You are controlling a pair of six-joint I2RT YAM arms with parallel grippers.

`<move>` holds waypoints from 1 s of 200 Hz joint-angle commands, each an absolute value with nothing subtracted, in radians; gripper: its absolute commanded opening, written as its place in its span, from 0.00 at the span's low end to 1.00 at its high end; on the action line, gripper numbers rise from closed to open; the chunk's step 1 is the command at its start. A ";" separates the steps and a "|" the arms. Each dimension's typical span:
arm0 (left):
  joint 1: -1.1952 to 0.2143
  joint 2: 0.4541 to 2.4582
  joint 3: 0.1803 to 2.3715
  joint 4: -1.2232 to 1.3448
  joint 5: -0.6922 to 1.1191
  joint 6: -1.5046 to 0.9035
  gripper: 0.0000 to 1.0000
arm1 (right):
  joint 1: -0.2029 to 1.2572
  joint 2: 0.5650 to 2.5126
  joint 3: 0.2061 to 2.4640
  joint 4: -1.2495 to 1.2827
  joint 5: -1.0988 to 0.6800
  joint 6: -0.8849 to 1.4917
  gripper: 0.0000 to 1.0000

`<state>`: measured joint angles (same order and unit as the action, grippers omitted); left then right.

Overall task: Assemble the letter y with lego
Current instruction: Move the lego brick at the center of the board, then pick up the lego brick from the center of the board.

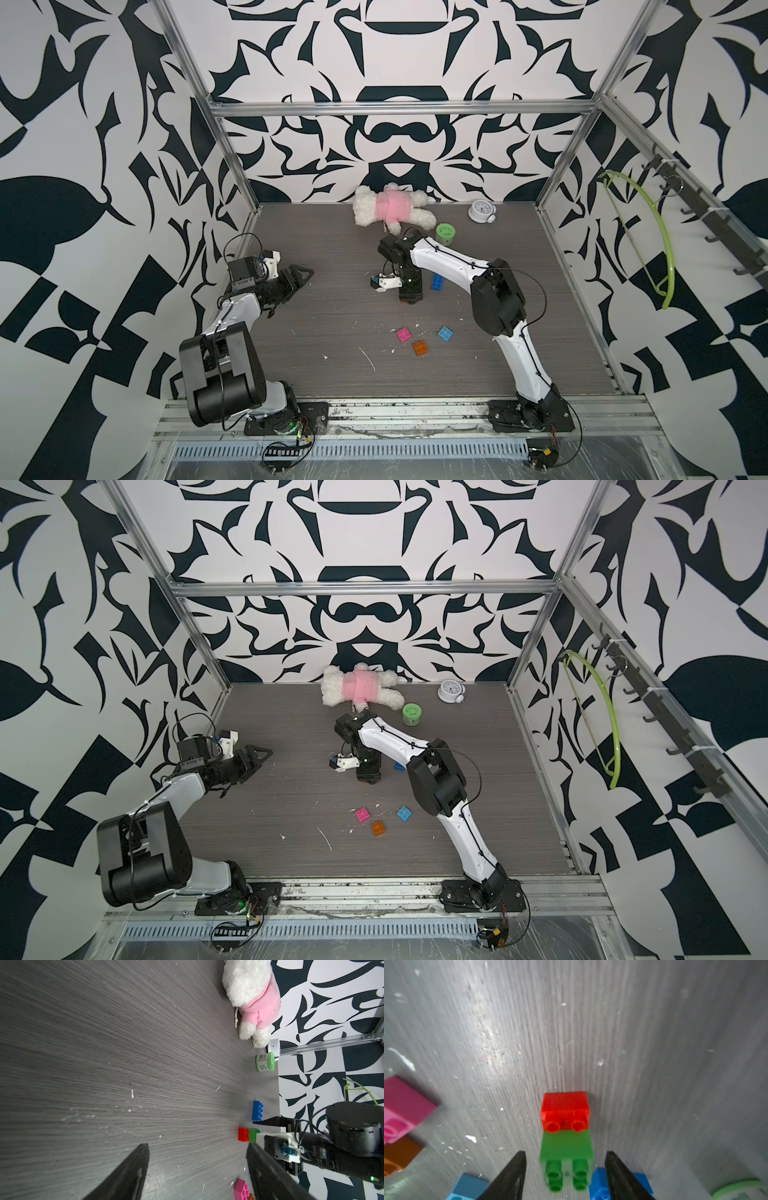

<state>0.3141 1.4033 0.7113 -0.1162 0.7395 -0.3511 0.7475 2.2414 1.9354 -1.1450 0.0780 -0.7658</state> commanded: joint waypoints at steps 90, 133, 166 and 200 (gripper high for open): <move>0.220 1.366 0.696 -0.106 0.744 -0.377 0.75 | 0.726 1.551 1.203 -0.954 0.120 0.075 0.60; 0.212 1.365 0.693 -0.107 0.735 -0.377 0.75 | 0.729 1.512 1.074 -0.911 0.066 0.222 0.55; 0.212 1.359 0.695 -0.110 0.726 -0.371 0.75 | 0.737 1.544 1.055 -0.865 0.034 0.222 0.54; 0.212 1.356 0.696 -0.117 0.718 -0.362 0.75 | 0.752 1.588 1.054 -0.841 0.036 0.215 0.54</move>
<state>0.2123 1.3754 0.7105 -0.1093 0.7254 -0.3771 0.7380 1.5703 1.0523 -0.8719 0.0452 0.1932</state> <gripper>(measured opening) 0.750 0.539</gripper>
